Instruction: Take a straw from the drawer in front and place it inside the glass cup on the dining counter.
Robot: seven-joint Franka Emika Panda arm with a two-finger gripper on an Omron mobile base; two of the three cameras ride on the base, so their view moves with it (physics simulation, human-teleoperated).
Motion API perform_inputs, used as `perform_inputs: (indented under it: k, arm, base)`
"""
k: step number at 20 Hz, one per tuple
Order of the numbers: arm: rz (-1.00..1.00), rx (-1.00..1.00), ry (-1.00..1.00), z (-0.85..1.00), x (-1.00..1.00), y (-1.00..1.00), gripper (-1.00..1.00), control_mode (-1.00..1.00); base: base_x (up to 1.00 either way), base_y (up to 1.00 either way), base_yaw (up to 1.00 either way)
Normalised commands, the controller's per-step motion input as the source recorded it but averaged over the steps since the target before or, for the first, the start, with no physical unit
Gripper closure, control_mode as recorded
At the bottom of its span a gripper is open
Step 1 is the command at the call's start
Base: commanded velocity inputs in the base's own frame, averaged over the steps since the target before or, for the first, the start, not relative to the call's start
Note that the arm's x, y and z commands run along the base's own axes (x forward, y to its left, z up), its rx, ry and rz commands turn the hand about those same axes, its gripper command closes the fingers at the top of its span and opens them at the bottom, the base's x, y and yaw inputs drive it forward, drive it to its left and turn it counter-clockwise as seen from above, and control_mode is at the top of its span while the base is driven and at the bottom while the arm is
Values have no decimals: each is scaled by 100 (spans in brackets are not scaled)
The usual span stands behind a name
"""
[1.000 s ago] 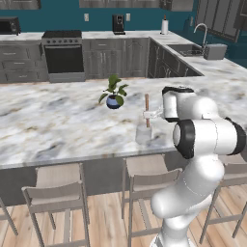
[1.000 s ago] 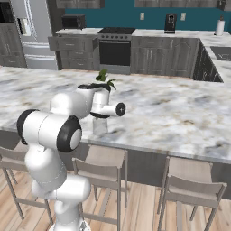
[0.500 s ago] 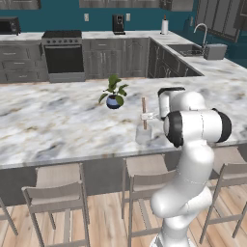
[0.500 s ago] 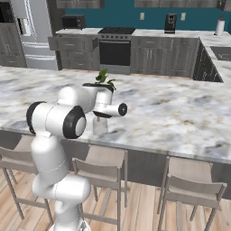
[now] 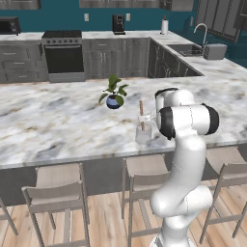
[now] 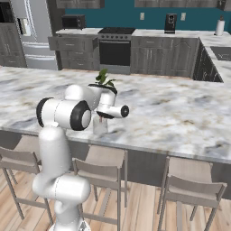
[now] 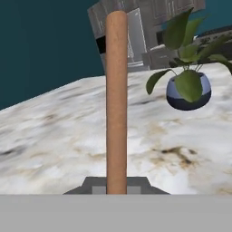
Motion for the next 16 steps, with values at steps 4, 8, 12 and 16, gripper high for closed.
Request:
perform_inputs:
  k: [4, 8, 12, 16]
  arm:
    - [3, 0, 0, -39, 30, 0, 100, -100]
    - [3, 0, 0, -29, 21, 0, 100, -100]
    - [6, 0, -2, -11, -1, 0, 100, -100]
    - [4, 0, -2, -9, -11, 1, 100, -100]
  base:
    - [0, 0, 0]
    - [0, 0, 0]
    - [0, 0, 0]
    - [0, 0, 0]
